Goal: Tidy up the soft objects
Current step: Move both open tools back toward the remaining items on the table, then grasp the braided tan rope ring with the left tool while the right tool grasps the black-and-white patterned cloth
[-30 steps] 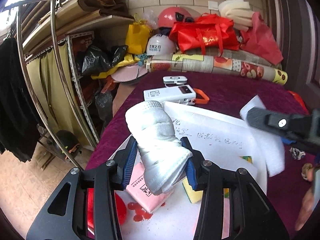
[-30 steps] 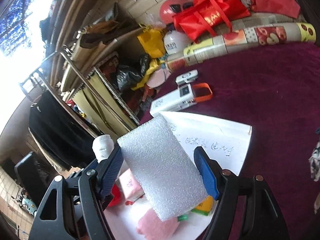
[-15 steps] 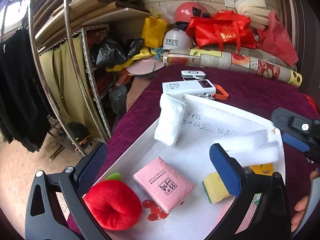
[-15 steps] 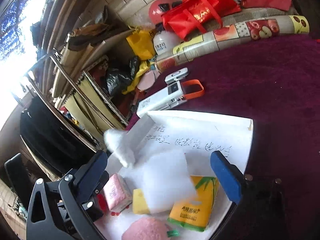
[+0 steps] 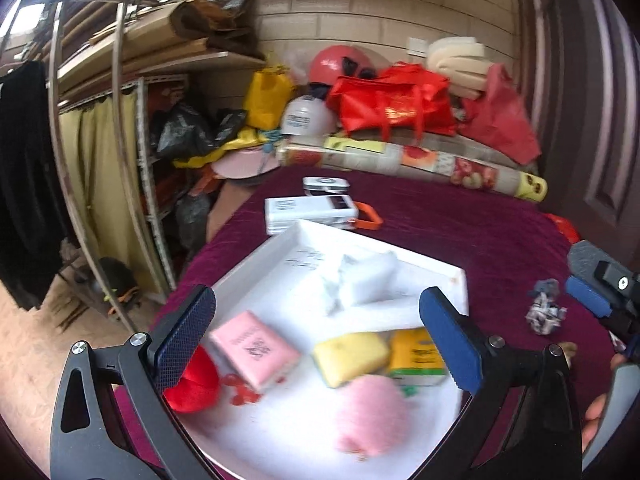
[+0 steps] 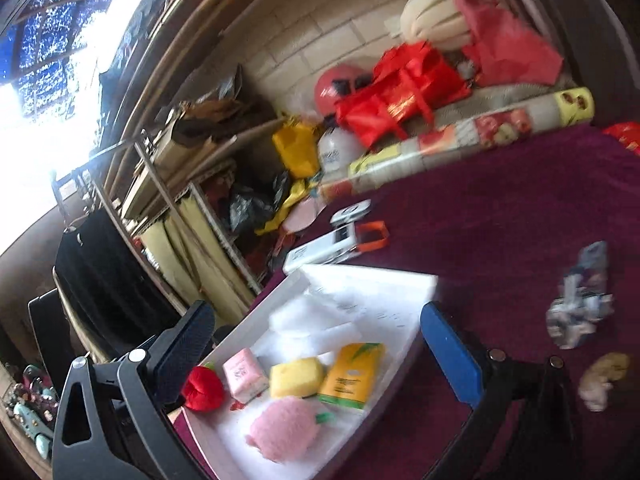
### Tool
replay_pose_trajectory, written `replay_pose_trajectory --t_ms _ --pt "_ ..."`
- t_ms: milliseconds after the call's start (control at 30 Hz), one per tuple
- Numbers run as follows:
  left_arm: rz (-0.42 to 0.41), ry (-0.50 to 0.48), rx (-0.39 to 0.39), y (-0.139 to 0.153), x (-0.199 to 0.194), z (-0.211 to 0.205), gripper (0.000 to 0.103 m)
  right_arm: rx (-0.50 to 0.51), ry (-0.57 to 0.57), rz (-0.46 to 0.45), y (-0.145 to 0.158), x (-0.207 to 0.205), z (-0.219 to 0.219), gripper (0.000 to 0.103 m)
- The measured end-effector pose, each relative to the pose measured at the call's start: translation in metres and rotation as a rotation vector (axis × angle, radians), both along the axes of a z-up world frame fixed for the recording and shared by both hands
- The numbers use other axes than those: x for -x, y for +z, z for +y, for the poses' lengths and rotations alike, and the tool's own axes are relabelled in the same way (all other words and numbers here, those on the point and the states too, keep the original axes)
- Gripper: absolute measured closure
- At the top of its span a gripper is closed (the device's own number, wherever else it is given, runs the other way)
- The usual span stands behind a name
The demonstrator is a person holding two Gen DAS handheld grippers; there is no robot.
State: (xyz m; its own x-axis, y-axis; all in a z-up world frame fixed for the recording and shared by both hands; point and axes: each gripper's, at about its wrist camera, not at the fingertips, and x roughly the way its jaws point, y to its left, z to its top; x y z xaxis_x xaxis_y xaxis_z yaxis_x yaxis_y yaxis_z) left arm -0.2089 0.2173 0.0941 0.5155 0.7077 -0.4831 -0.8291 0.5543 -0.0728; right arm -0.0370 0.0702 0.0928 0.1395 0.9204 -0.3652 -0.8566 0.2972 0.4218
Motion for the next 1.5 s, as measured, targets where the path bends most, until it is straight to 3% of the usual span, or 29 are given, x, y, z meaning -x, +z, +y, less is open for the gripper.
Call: replay_pose_trajectory --t_ms 200,333,467,733,900,1000,1067,1100,1133,1233,1500 --pt "0.049 -0.216 0.064 -0.013 -0.057 -0.03 0.0 -0.043 -0.222 0.028 -0.006 -0.073 -0.075 0.0" --pt "0.143 -0.361 0.066 -0.029 -0.107 -0.064 0.0 -0.082 -0.396 0.114 -0.028 -0.131 -0.128 0.0" --pt "0.218 -0.474 0.085 -0.046 -0.151 -0.095 0.0 -0.087 -0.462 0.154 -0.049 -0.158 -0.151 0.0" --pt "0.236 -0.688 0.289 -0.078 -0.22 -0.128 0.0 -0.18 -0.461 0.285 -0.076 -0.183 -0.175 0.0" --pt "0.288 -0.691 0.288 -0.089 -0.262 -0.142 0.003 -0.207 -0.467 0.291 -0.075 -0.18 -0.182 0.0" --pt "0.328 -0.698 0.238 -0.094 -0.286 -0.153 0.008 -0.222 -0.457 0.317 -0.077 -0.181 -0.184 0.0" --pt "0.355 -0.682 0.204 -0.1 -0.294 -0.155 0.018 -0.227 -0.448 0.336 -0.078 -0.182 -0.183 0.0" --pt "0.368 -0.683 0.198 -0.103 -0.297 -0.156 0.031 -0.227 -0.441 0.341 -0.079 -0.183 -0.182 0.0" --pt "0.359 -0.676 0.174 -0.102 -0.294 -0.156 0.045 -0.22 -0.433 0.34 -0.078 -0.183 -0.181 0.0" --pt "0.328 -0.685 0.173 -0.098 -0.28 -0.153 0.06 -0.217 -0.423 0.324 -0.075 -0.181 -0.18 0.0" --pt "0.248 -0.571 0.144 -0.084 -0.215 -0.123 0.06 -0.18 -0.416 0.294 -0.074 -0.176 -0.176 0.0"
